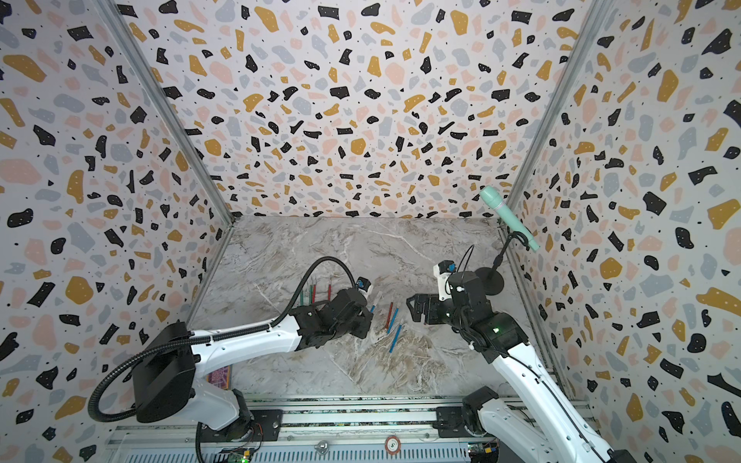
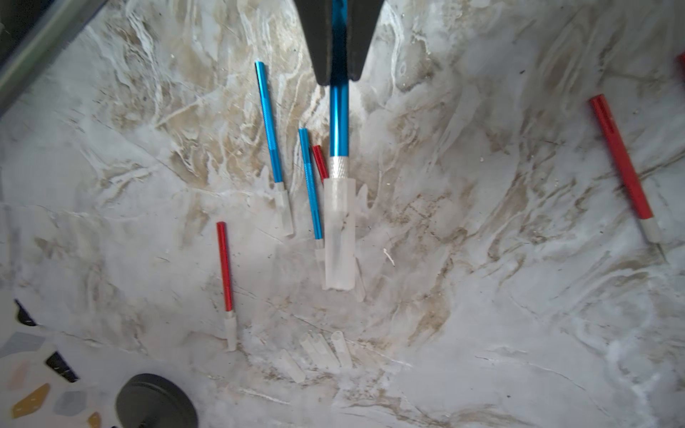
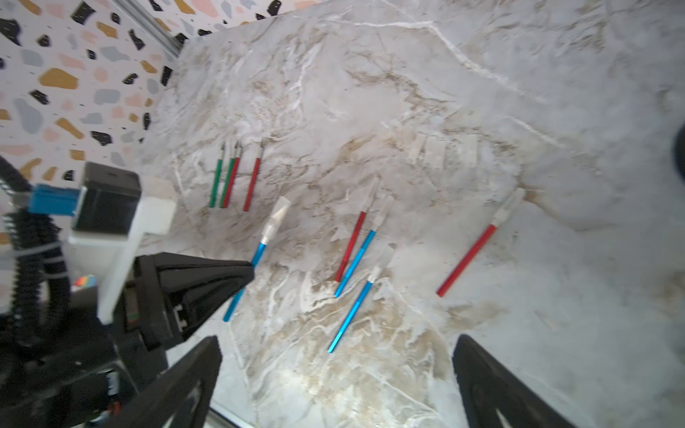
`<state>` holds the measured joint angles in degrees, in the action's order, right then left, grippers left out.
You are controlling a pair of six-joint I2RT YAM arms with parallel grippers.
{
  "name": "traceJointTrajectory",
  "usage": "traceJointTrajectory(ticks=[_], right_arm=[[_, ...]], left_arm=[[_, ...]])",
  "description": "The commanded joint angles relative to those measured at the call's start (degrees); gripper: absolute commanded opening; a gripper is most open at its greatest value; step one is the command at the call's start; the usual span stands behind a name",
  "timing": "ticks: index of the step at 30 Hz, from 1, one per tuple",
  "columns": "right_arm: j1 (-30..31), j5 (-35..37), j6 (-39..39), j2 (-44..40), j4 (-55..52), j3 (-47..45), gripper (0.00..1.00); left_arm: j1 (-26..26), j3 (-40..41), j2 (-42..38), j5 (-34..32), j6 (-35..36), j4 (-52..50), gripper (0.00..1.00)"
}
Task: Remove protective caps from carving knives
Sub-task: Pick up the carving knife from the center of the board, then remove the protective sleeve from the carving knife.
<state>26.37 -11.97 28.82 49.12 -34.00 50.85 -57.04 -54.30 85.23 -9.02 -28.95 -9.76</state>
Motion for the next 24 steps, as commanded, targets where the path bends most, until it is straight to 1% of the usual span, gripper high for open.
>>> traceJointTrajectory(ticks=[1,5,8,10,18,24], right_arm=[[0.21,-9.54,6.99,1.64,7.39,-0.8,0.97],[0.26,-11.61,12.87,1.66,13.57,-3.66,0.89],[0.41,-11.46,16.5,1.47,17.58,-5.86,0.79],[1.25,-10.95,18.07,1.99,19.62,-6.71,0.75],[8.19,-7.3,18.59,6.74,24.34,-7.15,0.7],[8.69,-4.15,17.22,8.55,25.25,-7.35,0.67]], left_arm=[[-0.18,2.36,-3.32,5.26,-0.18,7.82,0.0],[-0.26,5.08,-6.3,7.66,-1.53,11.76,0.0],[-0.28,6.65,-7.7,9.82,-2.76,14.59,0.0],[-0.39,6.89,-7.87,10.31,-3.12,14.99,0.0],[-1.1,7.72,-7.82,11.83,-3.97,16.68,0.0],[-1.59,7.63,-8.2,12.18,-4.19,17.02,0.0]])
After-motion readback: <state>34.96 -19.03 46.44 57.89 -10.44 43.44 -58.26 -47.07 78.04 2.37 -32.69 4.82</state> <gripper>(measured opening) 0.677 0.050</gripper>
